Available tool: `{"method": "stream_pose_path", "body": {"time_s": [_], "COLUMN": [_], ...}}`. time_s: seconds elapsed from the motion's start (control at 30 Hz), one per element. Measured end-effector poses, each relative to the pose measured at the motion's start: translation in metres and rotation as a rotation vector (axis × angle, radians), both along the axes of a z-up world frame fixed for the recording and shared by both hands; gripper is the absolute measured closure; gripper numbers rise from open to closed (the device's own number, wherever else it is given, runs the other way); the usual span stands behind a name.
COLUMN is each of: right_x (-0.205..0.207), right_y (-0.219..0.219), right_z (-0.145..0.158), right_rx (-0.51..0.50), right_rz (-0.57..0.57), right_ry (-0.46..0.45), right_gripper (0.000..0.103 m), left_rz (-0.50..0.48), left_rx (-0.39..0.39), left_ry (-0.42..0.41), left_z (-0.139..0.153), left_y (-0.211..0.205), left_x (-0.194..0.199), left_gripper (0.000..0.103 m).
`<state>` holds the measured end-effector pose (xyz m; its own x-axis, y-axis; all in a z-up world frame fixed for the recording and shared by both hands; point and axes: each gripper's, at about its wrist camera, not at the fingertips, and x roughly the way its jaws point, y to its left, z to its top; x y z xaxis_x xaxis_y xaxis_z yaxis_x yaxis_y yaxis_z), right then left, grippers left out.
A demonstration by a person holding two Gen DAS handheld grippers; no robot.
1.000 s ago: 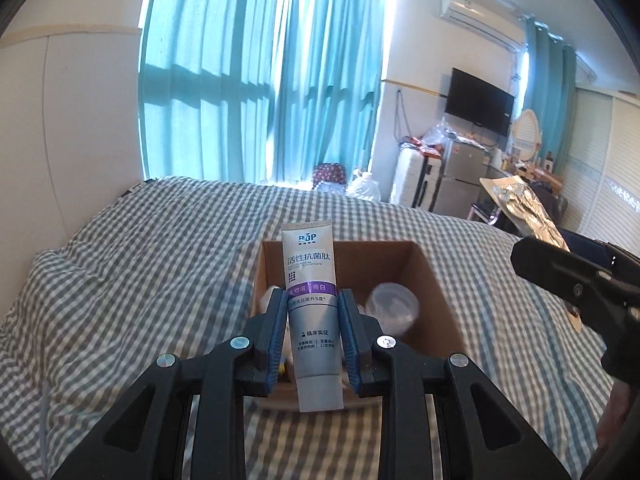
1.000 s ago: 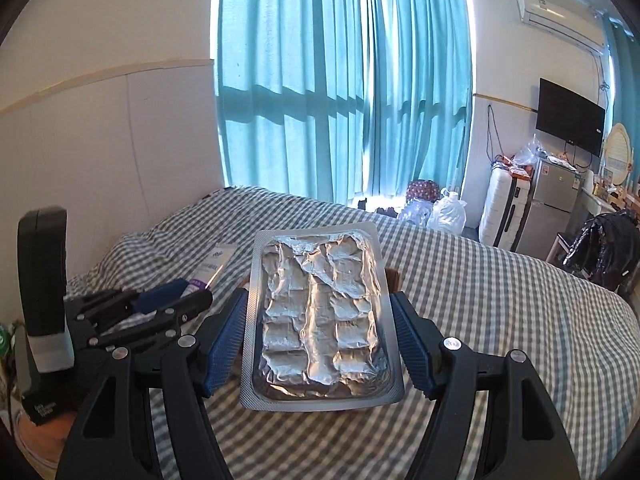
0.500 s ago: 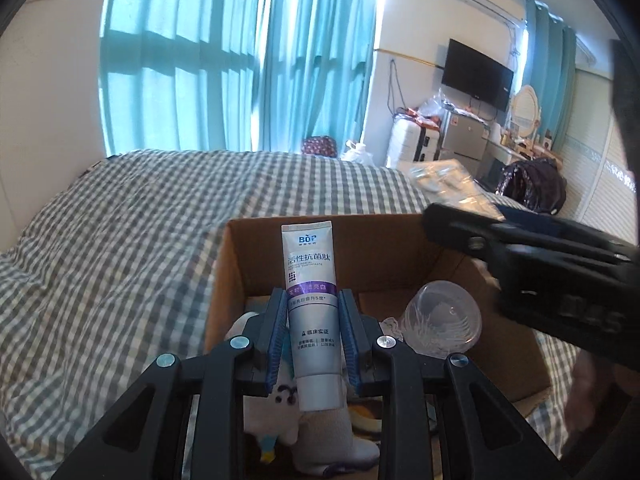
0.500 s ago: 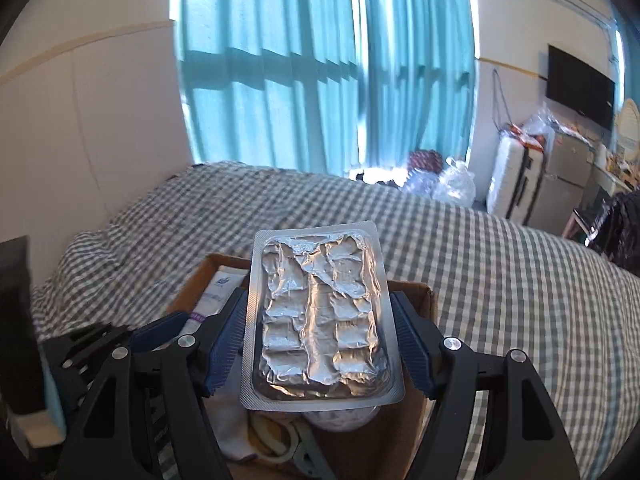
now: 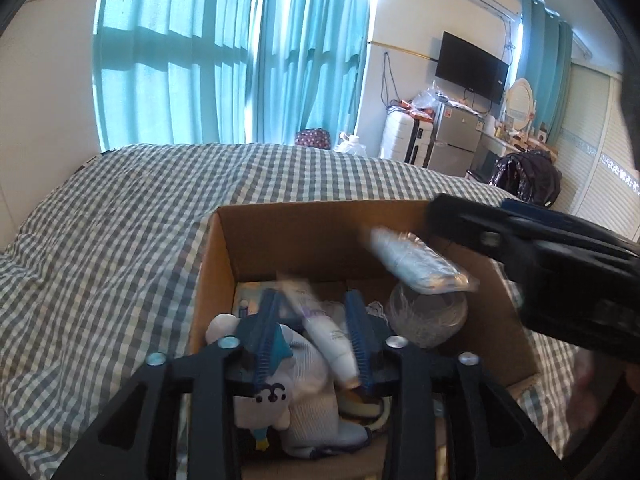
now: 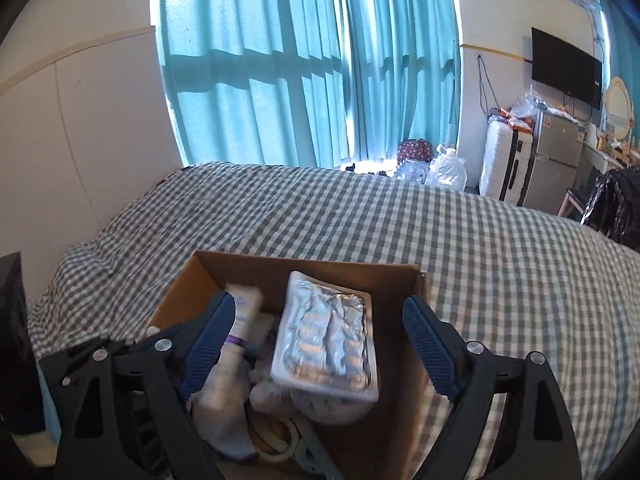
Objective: Organize objects
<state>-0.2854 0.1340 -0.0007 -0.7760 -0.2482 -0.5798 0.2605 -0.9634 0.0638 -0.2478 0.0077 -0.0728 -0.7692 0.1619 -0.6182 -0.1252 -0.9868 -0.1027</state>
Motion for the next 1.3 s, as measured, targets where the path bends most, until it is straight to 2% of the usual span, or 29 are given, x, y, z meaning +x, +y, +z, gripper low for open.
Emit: {"method": "stream_pose_path", "body": {"time_s": [0.03,0.07,0.2,0.33,0.43,0.53,0.63,0.83,1.07,1.3], "right_x": [0.006,0.012,0.051,0.098,0.129,0.162,0.189,0.228,0.254,0.261], "right_y": [0.003,0.006,0.019,0.038,0.047,0.054,0.062,0.063,0.056,0.051], "right_z": [0.005,0.01,0.046,0.084,0.1,0.109,0.114,0.121,0.113,0.088], "right_rx": [0.007,0.015,0.051,0.03,0.017,0.024,0.004,0.036,0.043,0.026], "right_rz": [-0.007,-0.017,-0.047,-0.085,-0.099,-0.114,-0.124,-0.134,-0.138,-0.159], "right_ry": [0.005,0.007,0.052,0.109,0.135,0.163,0.182,0.236,0.306,0.374], "right_gripper": [0.015,0.015,0.013,0.008,0.005,0.003,0.001,0.0,0.0,0.0], "left_rz": [0.014,0.039,0.036,0.046,0.049,0.045,0.066,0.089,0.089,0.107], "left_rx": [0.001,0.004,0.074,0.05,0.014,-0.001,-0.023,-0.01,0.007,-0.06], "left_ry": [0.009,0.028,0.081,0.133,0.198,0.263,0.293,0.335,0.366,0.414], "left_z": [0.004,0.012,0.042,0.075,0.095,0.113,0.127,0.143,0.143,0.128], "left_y": [-0.001,-0.001,0.0,0.004,0.003,-0.002,-0.002,-0.01,-0.015,-0.004], "left_x": [0.003,0.01,0.037,0.066,0.094,0.121,0.144,0.177,0.195,0.216], "left_gripper": [0.04,0.03,0.024,0.023,0.002,0.001,0.001,0.0,0.0,0.0]}}
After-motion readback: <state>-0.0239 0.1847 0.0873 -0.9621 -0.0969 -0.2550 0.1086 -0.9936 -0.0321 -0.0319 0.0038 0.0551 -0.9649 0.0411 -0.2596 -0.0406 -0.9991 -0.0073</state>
